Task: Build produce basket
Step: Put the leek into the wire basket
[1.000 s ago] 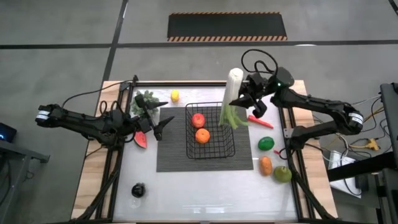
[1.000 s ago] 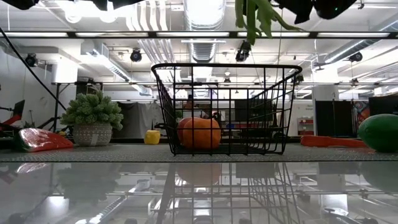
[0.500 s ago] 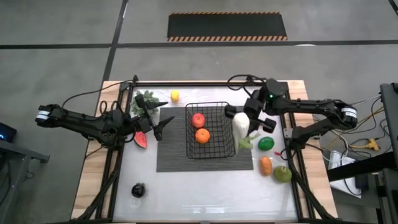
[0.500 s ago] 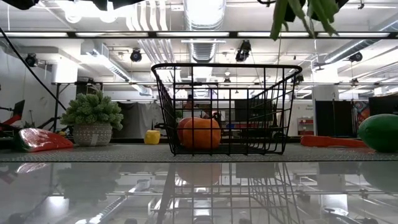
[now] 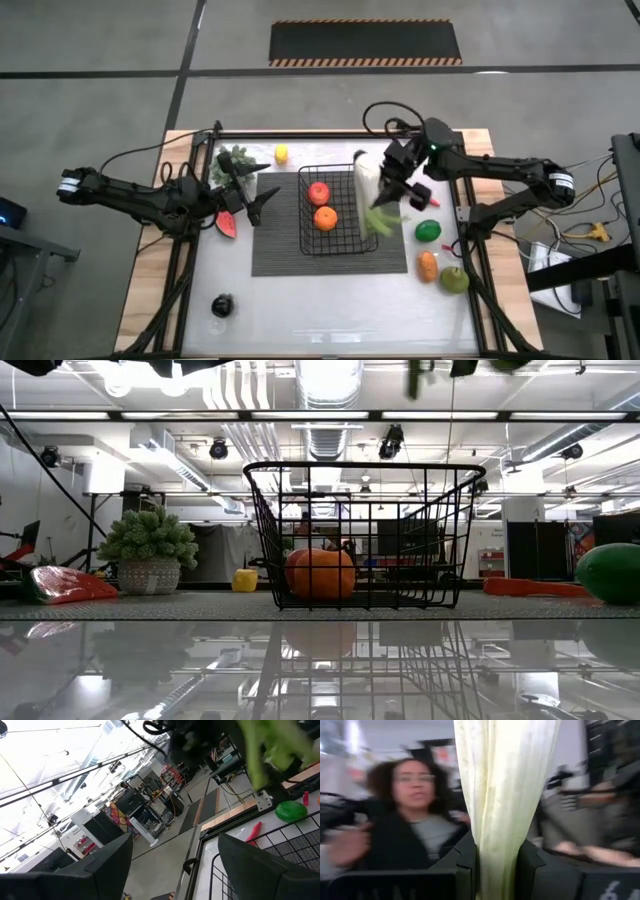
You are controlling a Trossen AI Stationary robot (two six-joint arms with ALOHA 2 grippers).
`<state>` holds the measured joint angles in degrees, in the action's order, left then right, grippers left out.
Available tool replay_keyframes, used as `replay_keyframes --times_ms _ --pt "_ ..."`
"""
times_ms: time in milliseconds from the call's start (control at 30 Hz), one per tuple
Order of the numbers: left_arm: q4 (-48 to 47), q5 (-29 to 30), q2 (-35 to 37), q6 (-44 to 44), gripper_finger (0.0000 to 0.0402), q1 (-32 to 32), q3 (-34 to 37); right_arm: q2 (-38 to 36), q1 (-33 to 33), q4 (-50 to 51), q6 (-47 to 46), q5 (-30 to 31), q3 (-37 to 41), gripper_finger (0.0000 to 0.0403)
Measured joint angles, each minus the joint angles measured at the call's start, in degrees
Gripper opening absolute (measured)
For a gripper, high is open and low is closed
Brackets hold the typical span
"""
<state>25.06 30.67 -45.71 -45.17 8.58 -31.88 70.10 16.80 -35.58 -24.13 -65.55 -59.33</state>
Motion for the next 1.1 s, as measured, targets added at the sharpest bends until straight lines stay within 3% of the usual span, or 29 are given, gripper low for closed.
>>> replay_keyframes --times_ms 133,200,267,400,500,633,733,933,1100 --pt "-0.02 0.01 0.0 0.0 0.0274 0.0 0.0 -0.68 -0.58 24.32 31.25 11.02 -6.44 0.0063" --pt "-0.02 0.0 0.0 0.0 0.0274 0.0 0.02 -0.85 -1.51 39.85 52.14 22.58 -10.8 0.0063" --pt "-0.02 0.01 0.0 0.0 0.0274 0.0 0.04 -0.69 -3.2 52.06 72.03 38.18 -14.62 0.0063" --pt "-0.02 0.01 0.0 0.0 0.0274 0.0 0.04 0.38 -7.1 54.38 95.4 72.2 -17.79 0.0063" --pt "-0.04 0.01 -0.02 -0.02 0.0274 0.0 0.04 1.12 -7.77 50.41 108.94 85.23 -18.06 0.0062" --pt "-0.04 0.0 -0.02 -0.02 0.0274 0.0 0.04 2.0 -7.09 49.23 129.39 93.7 -17.65 0.0054" --pt "-0.04 0.01 -0.02 -0.02 0.0274 0.0 0.04 2.94 -7.01 49.29 139.14 95.73 -16.97 0.0053" --pt "-0.04 0.01 -0.02 -0.04 0.0274 0.0 0.04 3.16 -8.71 49.09 143.99 95.72 -16.02 0.0052" --pt "-0.09 0.01 -0.02 -0.09 0.0274 0.01 0.04 3.5 -14.7 56.95 145.9 95.79 -14.96 0.0052"
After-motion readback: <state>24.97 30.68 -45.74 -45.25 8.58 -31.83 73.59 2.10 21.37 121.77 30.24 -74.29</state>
